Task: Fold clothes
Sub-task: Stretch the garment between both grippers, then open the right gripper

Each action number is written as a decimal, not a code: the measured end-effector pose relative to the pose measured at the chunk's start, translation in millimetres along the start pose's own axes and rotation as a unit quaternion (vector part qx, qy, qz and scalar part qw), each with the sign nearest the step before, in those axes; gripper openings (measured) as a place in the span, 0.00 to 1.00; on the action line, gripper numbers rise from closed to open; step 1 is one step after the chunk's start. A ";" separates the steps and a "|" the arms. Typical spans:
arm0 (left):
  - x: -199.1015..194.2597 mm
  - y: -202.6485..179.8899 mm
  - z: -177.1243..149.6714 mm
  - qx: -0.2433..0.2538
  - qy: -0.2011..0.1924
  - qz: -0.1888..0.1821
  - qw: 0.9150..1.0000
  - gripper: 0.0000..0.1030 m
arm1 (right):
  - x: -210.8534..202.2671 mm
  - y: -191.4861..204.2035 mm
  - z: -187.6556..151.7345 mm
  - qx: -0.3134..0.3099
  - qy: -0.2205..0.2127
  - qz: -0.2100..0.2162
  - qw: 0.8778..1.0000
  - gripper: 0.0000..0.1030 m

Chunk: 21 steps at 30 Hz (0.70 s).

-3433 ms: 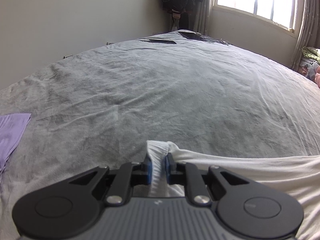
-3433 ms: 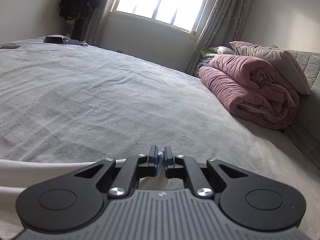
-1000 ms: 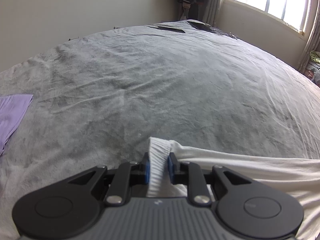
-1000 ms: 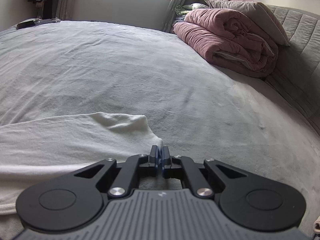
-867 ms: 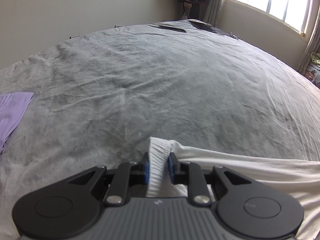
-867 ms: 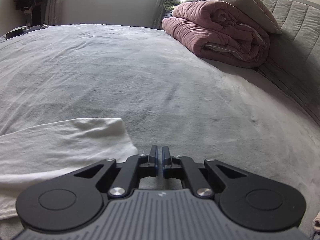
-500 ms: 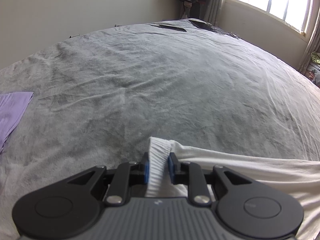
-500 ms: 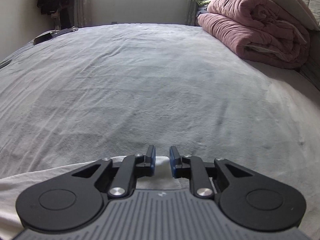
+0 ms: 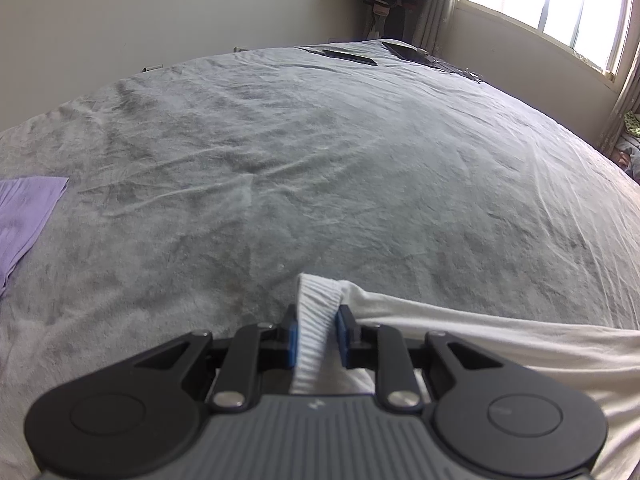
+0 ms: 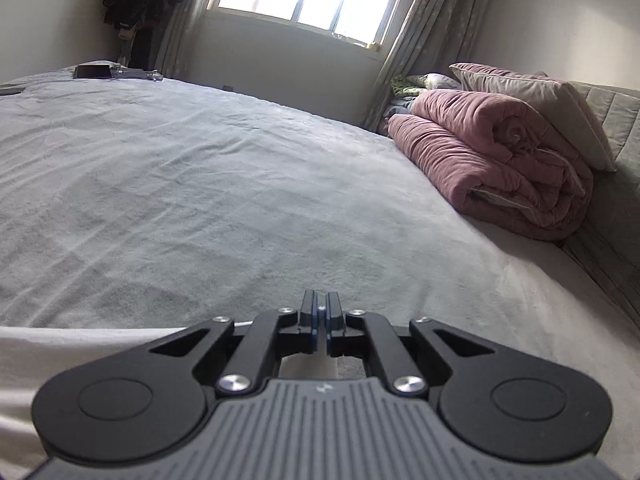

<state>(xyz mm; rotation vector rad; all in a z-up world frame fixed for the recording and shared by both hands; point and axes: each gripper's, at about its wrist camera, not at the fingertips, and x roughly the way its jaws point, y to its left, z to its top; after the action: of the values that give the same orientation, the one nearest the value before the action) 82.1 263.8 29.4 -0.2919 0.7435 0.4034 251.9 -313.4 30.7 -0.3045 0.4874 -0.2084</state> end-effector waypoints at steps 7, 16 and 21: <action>1.4 1.3 0.7 0.000 0.002 -0.001 1.000 0.20 | 21.4 28.4 -12.2 -0.071 0.070 -0.028 0.995 0.05; -3.0 21.2 8.2 -0.056 0.003 -0.009 0.998 0.32 | -52.2 67.8 25.0 -0.039 0.009 0.066 0.997 0.15; -6.4 38.5 12.1 -0.098 0.000 -0.016 0.995 0.40 | -98.0 149.4 20.2 -0.062 0.050 0.244 0.967 0.15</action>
<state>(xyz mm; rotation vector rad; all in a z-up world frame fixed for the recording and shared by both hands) 67.5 301.0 37.9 -0.4874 0.6998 0.4458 195.5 -142.8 39.3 -0.2887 0.6624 0.2883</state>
